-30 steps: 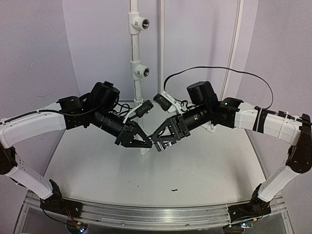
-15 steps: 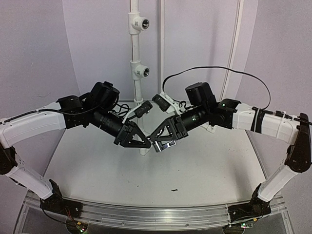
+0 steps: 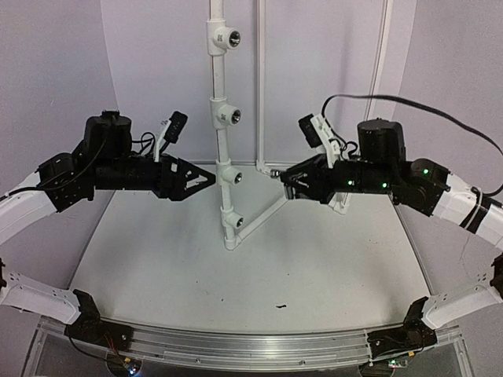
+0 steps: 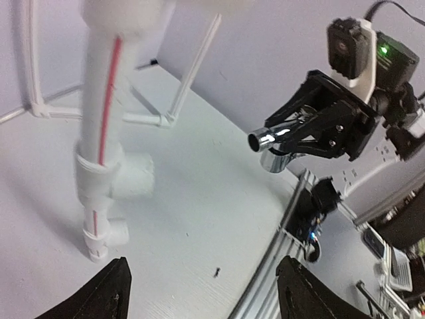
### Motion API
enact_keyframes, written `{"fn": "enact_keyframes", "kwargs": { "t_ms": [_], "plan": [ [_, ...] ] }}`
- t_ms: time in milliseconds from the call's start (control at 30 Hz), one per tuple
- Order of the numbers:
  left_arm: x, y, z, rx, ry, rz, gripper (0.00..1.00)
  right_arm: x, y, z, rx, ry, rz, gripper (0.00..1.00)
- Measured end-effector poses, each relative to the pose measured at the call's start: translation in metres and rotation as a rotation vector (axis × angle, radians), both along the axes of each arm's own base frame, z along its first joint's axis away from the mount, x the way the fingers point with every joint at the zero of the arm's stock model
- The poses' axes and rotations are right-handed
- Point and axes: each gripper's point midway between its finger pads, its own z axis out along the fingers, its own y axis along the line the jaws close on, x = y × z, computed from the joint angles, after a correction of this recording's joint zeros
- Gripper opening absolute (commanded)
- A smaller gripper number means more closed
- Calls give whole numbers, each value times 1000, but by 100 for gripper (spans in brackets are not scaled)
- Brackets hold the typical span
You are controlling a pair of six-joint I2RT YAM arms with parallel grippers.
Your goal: Install the water faucets
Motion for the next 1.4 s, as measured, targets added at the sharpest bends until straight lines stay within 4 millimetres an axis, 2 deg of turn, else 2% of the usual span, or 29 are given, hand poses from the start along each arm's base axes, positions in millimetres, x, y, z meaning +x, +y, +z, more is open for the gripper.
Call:
{"fn": "enact_keyframes", "kwargs": {
  "t_ms": [167,233,367,533,667,833,967,1067,1233,1400],
  "plan": [
    [26,17,33,-97,-70,180,84,24,-8,75,-14,-275,-80,0],
    [37,19,39,-118,-91,233,84,30,-9,103,-12,-373,-92,0],
    [64,20,42,-129,-107,301,85,38,-3,136,-28,-514,-96,0],
    [89,28,46,-147,-104,317,85,53,24,160,-56,-616,-97,0],
    [99,28,74,-218,-113,268,85,63,43,171,-49,-628,-110,0],
    [89,7,118,-314,-158,105,85,66,49,179,-2,-559,-129,0],
    [89,-6,136,-350,-177,41,83,63,44,195,72,-495,-155,0],
    [95,-12,136,-353,-175,27,78,60,41,212,139,-453,-171,0],
    [106,-22,121,-329,-151,24,66,52,38,237,265,-351,-173,0],
    [106,-28,120,-324,-168,1,54,48,44,247,360,-239,-160,0]
  ]
}}
